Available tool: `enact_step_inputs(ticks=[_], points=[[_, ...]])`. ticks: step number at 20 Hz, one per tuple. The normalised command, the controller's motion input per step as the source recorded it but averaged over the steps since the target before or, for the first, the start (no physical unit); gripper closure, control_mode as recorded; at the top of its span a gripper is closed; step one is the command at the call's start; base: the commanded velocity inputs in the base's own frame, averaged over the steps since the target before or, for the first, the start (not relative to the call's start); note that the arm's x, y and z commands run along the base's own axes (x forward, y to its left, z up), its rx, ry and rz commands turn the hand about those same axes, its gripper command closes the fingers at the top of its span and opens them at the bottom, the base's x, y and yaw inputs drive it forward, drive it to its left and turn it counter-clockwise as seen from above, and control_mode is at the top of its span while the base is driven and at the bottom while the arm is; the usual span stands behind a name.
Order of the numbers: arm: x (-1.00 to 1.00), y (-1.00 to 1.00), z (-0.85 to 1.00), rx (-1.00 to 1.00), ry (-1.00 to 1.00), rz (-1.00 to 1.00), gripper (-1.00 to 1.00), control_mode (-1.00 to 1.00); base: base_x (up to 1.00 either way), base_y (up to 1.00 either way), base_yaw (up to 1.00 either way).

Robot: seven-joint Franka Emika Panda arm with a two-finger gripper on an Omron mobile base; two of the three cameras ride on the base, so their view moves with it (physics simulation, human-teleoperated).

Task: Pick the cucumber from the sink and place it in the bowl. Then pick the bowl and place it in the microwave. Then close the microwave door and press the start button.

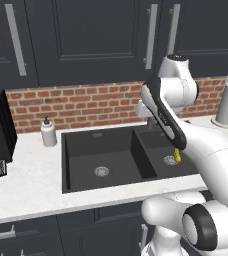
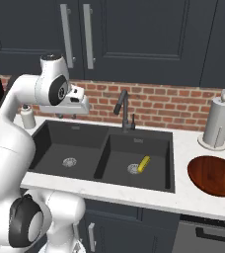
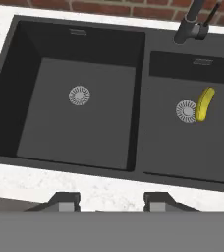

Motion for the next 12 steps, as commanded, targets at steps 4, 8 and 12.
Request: enact_step_inputs(ticks=[4, 8, 12], points=[[-0.23, 0.0, 0.01, 0.0, -0.11, 0.0, -1.0, -1.0, 0.0, 0.0, 0.0], [-0.84, -0.03, -0.07, 0.0, -0.08, 0.0, -1.0, -1.0, 0.0, 0.0, 0.0], [-1.0, -0.4, -0.26, 0.0, -0.03, -0.12, -1.0, -1.0, 0.0, 0.0, 0.0]])
